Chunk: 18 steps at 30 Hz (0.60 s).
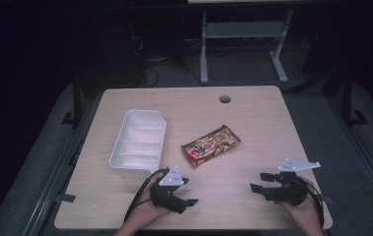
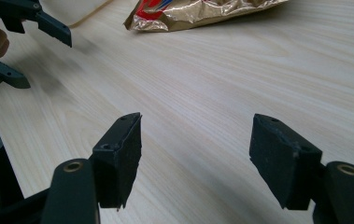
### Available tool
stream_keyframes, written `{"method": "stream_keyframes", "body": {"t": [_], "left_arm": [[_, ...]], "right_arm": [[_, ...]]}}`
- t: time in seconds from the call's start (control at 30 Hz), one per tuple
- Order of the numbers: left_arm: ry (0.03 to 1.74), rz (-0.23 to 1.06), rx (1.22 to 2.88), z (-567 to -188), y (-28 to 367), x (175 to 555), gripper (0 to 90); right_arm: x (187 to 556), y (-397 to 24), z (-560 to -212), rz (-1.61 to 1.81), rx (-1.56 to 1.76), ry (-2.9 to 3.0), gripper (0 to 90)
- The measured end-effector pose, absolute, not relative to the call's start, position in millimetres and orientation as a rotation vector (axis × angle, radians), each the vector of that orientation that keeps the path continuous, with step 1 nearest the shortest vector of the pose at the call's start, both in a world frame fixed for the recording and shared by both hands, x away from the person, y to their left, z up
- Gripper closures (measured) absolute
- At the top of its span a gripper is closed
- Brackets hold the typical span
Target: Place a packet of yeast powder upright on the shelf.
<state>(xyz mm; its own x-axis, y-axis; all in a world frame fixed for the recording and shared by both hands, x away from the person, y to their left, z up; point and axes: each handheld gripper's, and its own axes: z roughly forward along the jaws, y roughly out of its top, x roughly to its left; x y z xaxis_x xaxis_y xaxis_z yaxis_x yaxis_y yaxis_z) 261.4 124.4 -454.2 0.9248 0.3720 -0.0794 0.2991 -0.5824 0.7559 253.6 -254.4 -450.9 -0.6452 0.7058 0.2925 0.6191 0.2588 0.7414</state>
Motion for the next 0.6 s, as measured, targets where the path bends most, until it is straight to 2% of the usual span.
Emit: {"method": "stream_keyframes", "body": {"t": [0.4, 0.6], "left_arm": [[0.526, 0.128, 2.206, -453.4, 126.0, 264.9, 25.5], [0.543, 0.150, 2.201, -451.4, 121.5, 271.4, 30.1]], "right_arm": [[258.2, -247.9, -451.6, 1.354, 1.235, 2.439, 33.8], [266.1, -250.6, -450.7, 1.386, 1.252, 2.430, 33.8]]}}
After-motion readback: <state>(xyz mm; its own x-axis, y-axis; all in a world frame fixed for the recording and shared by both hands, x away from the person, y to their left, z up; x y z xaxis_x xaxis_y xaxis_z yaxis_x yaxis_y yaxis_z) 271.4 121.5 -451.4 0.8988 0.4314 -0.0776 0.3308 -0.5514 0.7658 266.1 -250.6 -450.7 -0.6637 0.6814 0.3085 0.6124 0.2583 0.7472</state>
